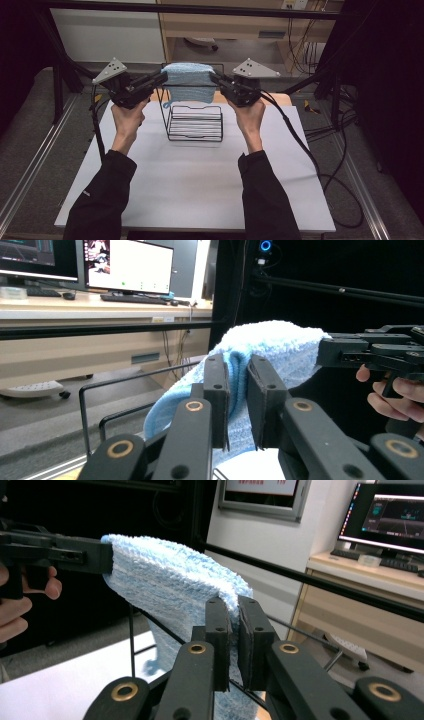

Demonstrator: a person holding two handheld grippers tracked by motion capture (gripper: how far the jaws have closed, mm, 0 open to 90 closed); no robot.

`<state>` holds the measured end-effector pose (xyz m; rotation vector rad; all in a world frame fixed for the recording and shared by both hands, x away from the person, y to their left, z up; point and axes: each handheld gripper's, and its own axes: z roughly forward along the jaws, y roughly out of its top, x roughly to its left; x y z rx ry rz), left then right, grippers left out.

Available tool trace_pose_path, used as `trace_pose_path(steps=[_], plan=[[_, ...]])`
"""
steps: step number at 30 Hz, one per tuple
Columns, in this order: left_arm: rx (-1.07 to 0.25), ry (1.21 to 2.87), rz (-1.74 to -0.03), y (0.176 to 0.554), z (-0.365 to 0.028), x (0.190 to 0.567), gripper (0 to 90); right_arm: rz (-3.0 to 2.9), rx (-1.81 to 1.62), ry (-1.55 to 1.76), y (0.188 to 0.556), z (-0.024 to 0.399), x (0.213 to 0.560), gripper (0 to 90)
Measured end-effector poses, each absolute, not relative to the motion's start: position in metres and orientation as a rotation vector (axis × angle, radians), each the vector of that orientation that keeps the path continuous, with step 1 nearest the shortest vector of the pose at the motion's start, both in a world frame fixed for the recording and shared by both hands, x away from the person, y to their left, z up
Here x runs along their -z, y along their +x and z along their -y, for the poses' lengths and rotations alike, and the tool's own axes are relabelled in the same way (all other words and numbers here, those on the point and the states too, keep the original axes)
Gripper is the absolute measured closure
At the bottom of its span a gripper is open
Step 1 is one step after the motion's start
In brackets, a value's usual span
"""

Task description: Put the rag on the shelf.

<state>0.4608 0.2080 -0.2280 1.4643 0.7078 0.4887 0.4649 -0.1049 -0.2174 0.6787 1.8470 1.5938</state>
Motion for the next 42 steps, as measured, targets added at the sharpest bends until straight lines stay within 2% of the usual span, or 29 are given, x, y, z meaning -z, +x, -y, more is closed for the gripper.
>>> trace_pose_path(steps=[6, 14, 22, 26, 31, 37, 42], plan=[[-0.429, 1.5, -0.726, 0.462, -0.212, 0.242, 79.2, -1.906, -1.561, 0.665, 0.462, 0.105, 0.225, 84.6], [-0.426, 1.561, -0.72, 0.452, -0.211, 0.252, 77.7, -1.977, -1.527, 0.632, 0.454, 0.108, 0.236, 83.9], [-0.435, 1.561, -0.754, 0.447, -0.214, 0.228, 73.2, -2.008, -1.516, 0.619, 0.454, 0.109, 0.244, 84.1], [-0.446, 1.545, -0.777, 0.449, -0.212, 0.21, 75.9, -2.014, -1.51, 0.617, 0.453, 0.111, 0.249, 84.1], [-0.42, 1.602, -0.823, 0.46, -0.203, 0.201, 80.7, -2.024, -1.505, 0.613, 0.454, 0.111, 0.254, 84.0], [-0.379, 1.72, -0.807, 0.459, -0.193, 0.213, 86.5, -2.027, -1.507, 0.6, 0.454, 0.112, 0.255, 83.3], [-0.36, 1.756, -0.807, 0.458, -0.194, 0.227, 89.0, -2.031, -1.511, 0.599, 0.453, 0.111, 0.255, 80.7]])
